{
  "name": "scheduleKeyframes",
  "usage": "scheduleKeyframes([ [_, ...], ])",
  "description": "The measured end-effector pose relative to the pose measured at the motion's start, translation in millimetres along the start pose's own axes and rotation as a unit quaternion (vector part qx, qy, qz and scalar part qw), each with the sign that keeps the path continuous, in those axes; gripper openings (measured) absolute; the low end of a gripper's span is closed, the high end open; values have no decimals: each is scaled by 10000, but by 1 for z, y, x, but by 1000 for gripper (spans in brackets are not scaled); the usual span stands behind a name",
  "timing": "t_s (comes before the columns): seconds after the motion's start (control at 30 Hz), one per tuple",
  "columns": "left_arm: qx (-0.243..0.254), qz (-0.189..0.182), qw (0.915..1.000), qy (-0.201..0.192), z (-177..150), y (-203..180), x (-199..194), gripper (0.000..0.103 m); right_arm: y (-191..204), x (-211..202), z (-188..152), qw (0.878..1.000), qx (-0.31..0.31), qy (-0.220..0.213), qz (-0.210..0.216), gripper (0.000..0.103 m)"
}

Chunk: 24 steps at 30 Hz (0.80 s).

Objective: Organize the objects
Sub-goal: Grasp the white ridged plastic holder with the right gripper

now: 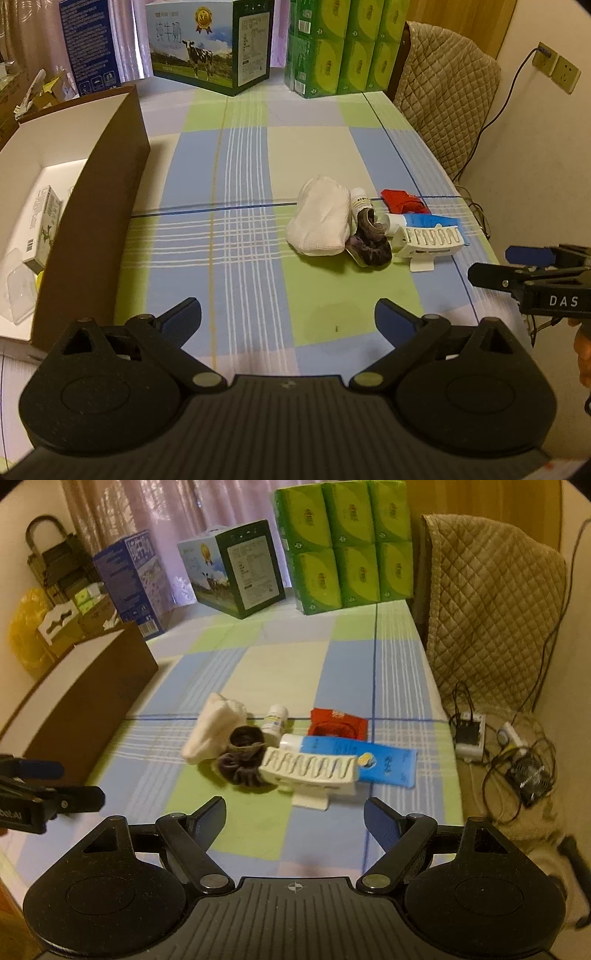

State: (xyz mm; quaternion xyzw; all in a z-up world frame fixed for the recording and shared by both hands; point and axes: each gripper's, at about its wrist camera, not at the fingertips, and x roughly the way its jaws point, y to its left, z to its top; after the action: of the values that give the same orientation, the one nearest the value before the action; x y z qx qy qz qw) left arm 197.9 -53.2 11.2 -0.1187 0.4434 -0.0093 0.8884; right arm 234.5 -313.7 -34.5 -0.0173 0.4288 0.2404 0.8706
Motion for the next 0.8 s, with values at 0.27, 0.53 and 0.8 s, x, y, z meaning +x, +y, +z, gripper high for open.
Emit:
scheduleKeyframes([
  [0.27, -23, 209, 9997, 135, 11, 4, 22, 99, -9, 34, 14, 9935, -1125, -106, 101, 70],
  [0.53, -44, 314, 9992, 256, 17, 11, 33, 99, 1, 76, 12, 9690, -2452, 202, 201, 68],
  [0.8, -57, 305, 9989, 350, 21, 16, 40, 98, 8, 87, 5, 9627, -2622, 607, 277, 36],
])
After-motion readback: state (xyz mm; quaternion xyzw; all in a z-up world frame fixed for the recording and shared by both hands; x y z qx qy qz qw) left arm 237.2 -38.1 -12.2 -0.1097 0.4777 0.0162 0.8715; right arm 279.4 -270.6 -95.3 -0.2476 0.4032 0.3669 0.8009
